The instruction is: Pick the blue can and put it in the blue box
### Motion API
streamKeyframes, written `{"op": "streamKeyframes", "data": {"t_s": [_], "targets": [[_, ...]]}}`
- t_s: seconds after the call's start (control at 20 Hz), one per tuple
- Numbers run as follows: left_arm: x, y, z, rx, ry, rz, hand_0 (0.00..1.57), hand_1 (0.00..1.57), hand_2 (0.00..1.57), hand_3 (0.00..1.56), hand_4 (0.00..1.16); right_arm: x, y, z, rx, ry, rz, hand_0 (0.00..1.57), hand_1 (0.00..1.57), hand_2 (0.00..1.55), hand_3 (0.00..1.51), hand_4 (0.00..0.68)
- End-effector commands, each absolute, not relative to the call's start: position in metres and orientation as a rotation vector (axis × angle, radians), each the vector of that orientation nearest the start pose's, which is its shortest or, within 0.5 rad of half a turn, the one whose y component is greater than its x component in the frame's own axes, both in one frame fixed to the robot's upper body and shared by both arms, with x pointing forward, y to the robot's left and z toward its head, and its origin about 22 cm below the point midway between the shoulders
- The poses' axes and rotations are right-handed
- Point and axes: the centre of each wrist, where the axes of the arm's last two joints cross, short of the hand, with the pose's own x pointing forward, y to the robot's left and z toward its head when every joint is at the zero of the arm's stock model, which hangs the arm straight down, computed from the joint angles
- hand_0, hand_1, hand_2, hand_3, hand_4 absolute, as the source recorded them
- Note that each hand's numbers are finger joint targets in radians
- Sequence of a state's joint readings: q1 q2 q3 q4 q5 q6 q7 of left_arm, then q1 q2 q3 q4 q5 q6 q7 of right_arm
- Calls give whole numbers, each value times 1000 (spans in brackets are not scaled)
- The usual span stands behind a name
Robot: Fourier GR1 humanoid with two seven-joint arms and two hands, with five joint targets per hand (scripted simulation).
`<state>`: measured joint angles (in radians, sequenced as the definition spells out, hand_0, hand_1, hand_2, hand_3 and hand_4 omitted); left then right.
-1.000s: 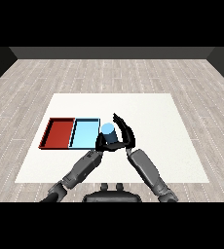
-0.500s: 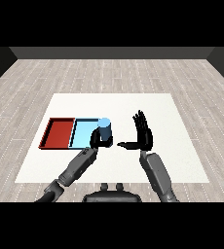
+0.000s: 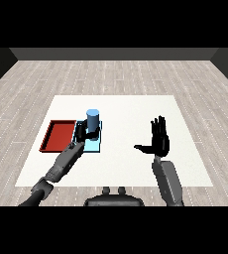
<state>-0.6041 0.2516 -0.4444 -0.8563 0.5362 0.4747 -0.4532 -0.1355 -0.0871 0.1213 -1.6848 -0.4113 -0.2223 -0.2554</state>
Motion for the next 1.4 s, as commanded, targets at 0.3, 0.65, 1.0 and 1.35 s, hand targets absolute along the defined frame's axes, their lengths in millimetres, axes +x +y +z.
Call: {"op": "streamKeyframes", "data": {"t_s": [0.3,0.65,1.0,1.35], "targets": [[380,239,-26,531,-1410,-216,1571,1571,1534,1440,991,259,-213,38,236,-1921,-375,0,0,0,0,0],[368,233,-67,633,-1006,-277,953,953,847,444,884,263,-212,20,254,-1906,-386,0,0,0,0,0],[361,230,-81,609,-950,-71,1464,1464,1314,0,700,269,-226,6,199,-1899,-382,0,0,0,0,0],[367,231,-76,630,-901,-166,0,0,0,0,0,271,-215,17,195,-1904,-408,0,0,0,0,0]]}}
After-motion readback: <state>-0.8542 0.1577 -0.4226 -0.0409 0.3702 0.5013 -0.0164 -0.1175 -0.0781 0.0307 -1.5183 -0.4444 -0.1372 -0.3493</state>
